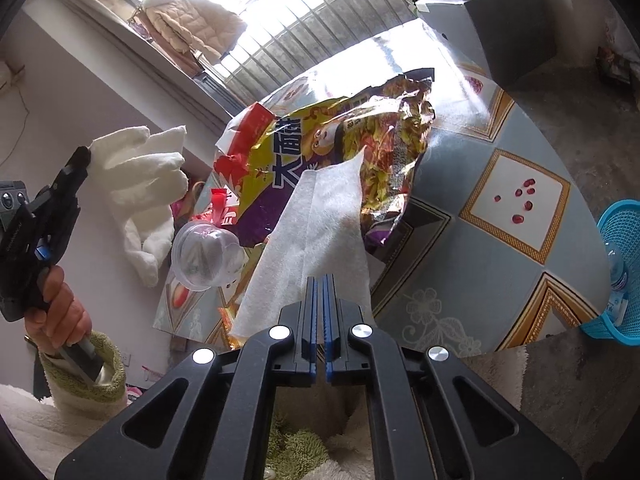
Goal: Collect trash
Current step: 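Raise the white tissue with the right gripper while the left gripper holds the white cloth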
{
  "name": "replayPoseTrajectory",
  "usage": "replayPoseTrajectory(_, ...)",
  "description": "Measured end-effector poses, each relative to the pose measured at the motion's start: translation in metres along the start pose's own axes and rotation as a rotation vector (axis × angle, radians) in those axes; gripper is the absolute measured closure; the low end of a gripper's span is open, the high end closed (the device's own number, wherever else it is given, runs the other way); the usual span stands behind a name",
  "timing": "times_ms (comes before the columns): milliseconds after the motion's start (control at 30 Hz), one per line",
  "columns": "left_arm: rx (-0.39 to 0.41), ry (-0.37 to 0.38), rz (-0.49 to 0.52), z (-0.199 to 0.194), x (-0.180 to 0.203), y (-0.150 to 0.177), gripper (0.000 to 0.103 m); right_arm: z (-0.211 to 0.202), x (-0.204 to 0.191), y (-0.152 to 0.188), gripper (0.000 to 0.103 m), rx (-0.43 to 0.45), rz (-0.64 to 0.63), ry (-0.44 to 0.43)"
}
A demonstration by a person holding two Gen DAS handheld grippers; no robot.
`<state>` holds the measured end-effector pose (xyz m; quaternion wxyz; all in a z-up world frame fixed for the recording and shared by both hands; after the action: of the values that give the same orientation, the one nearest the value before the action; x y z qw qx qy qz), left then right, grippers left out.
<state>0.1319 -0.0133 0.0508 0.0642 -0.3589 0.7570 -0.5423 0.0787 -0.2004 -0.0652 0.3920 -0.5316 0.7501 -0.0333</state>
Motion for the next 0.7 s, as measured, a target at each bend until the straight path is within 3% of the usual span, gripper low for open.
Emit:
replayPoseTrajectory(167, 0.009, 0.001, -0.017, -0.005, -0.004, 0.0, 0.1, -0.01, 0.007, 0.001, 0.096, 0.001, 0.008, 0.054)
replayPoseTrajectory(233, 0.009, 0.003, -0.023, -0.005, -0.006, 0.001, 0.1, -0.008, 0.021, 0.009, 0.073, -0.012, 0.028, 0.081)
replayPoseTrajectory(300, 0.005, 0.005, -0.027, -0.004, -0.006, 0.003, 0.1, 0.0, 0.033, 0.016, 0.068, -0.047, 0.06, 0.09)
replayPoseTrajectory(467, 0.003, 0.006, -0.038, -0.003, -0.011, 0.003, 0.1, 0.02, 0.033, 0.024, 0.068, -0.096, 0.081, 0.036)
replayPoseTrajectory(600, 0.012, 0.004, -0.044, -0.007, -0.014, 0.002, 0.1, 0.023, 0.029, 0.024, 0.092, -0.106, 0.087, 0.025)
replayPoseTrajectory(700, 0.013, 0.003, -0.045, -0.007, -0.015, 0.003, 0.1, 0.019, 0.026, 0.023, 0.098, -0.094, 0.085, 0.027)
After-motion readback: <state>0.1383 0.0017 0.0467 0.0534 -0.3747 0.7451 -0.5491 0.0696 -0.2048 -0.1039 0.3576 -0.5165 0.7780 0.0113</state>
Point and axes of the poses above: each gripper's, at about its wrist camera, not at the fingertips, and z roughly the way its jaws point, x to its right, y to its underside, the point moved 9 cm from there along z, roughly the way its jaws point, and after that the axes turned 4 degrees about y, right-handed, at the moved point
